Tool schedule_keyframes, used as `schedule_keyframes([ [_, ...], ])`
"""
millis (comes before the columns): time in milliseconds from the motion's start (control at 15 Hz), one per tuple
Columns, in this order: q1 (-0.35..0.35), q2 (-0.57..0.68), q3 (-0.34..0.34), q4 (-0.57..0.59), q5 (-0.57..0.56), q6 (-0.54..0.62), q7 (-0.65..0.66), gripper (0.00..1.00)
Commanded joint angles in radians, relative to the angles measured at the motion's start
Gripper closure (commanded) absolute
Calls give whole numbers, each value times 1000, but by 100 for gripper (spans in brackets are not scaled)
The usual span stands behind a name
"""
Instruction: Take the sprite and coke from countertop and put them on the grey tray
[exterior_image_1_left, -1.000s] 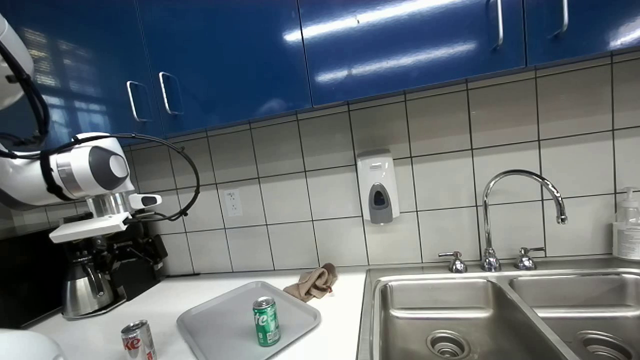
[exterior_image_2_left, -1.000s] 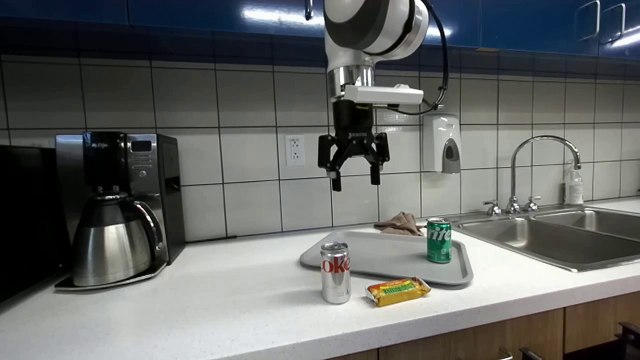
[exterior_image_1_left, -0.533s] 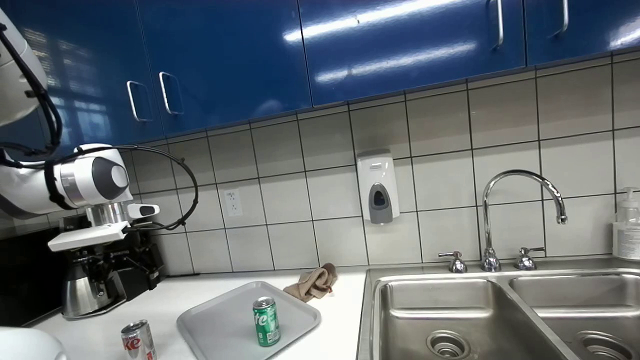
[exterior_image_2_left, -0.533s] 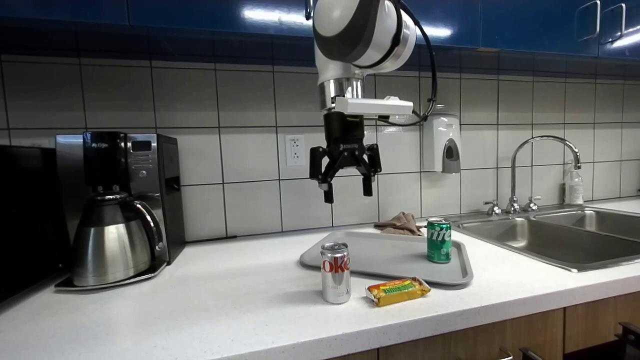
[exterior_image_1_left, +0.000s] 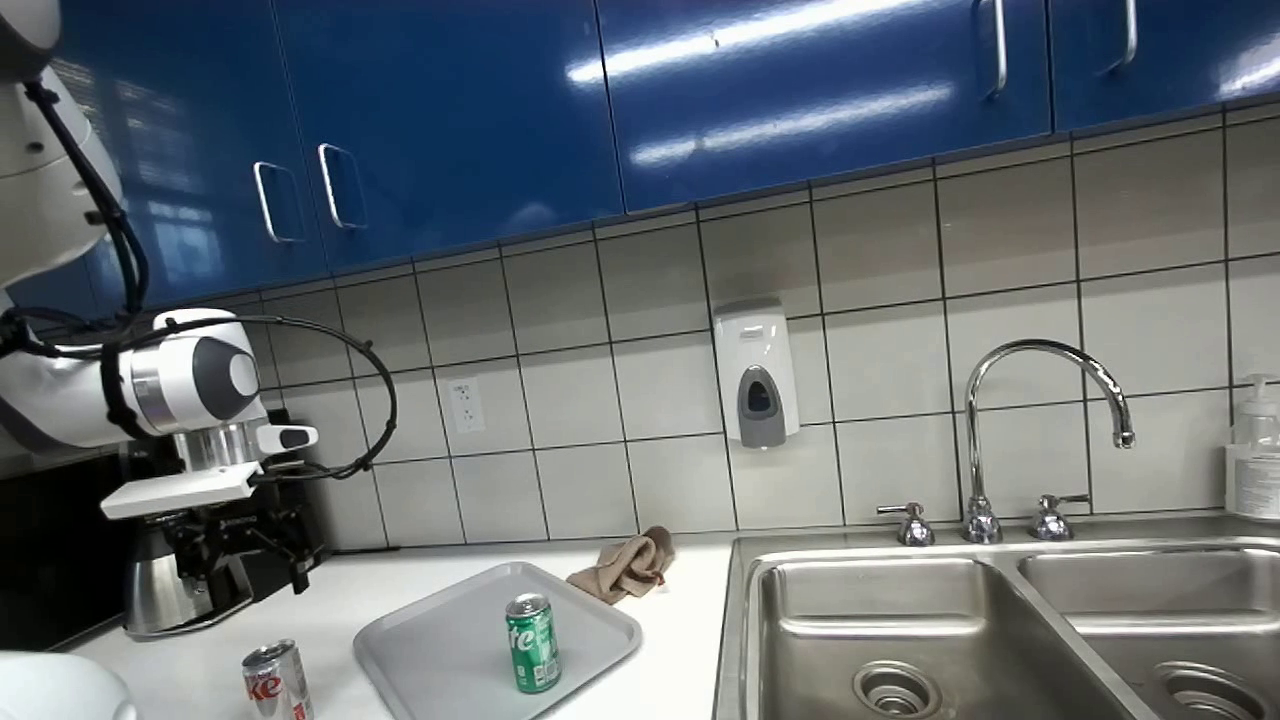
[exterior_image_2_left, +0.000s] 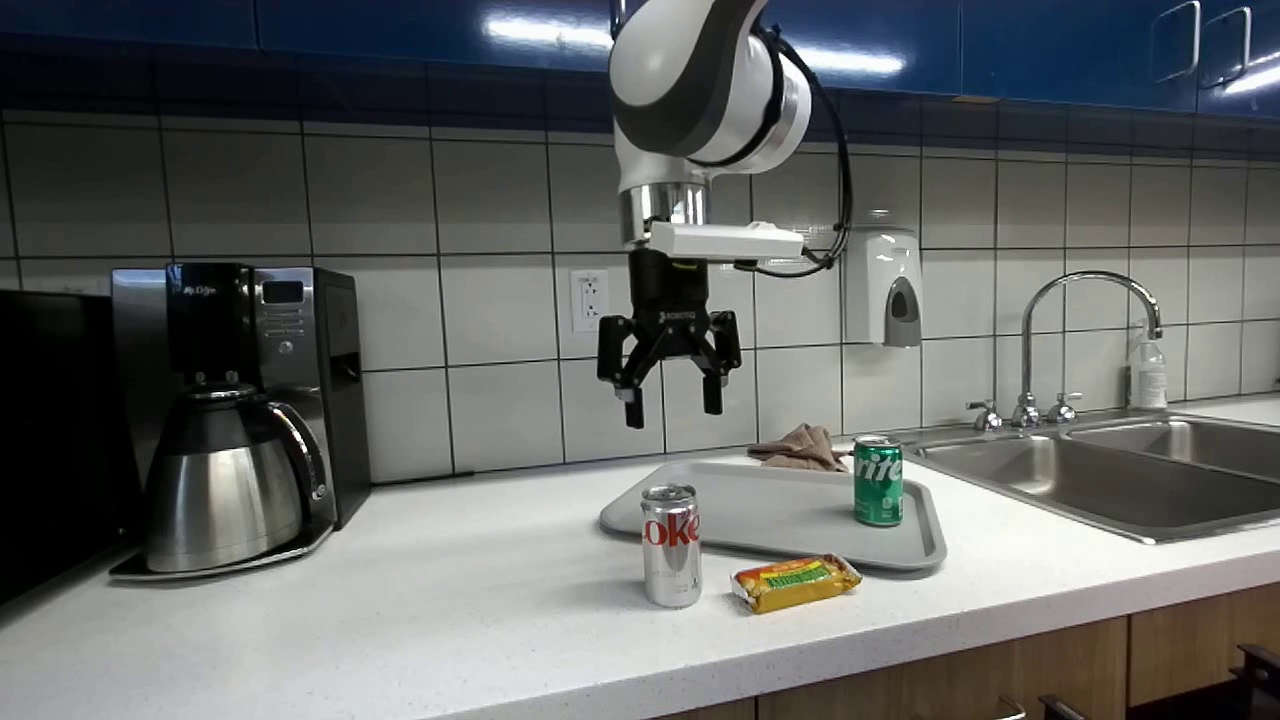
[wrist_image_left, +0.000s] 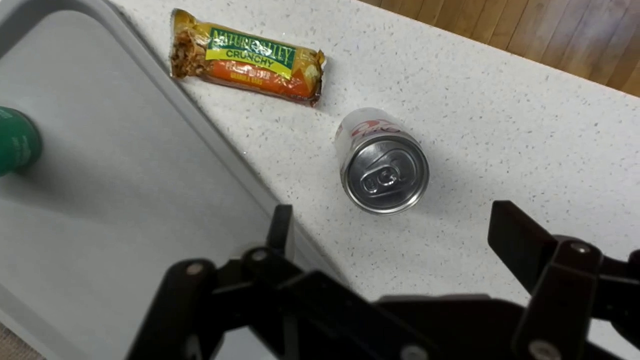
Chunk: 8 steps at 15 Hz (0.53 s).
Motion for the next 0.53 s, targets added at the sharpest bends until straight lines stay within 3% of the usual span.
schedule_keyframes([
  [0,6,37,1,21,-19,56,7,0],
  [467,17,76,-1,14,-19,132,4,0],
])
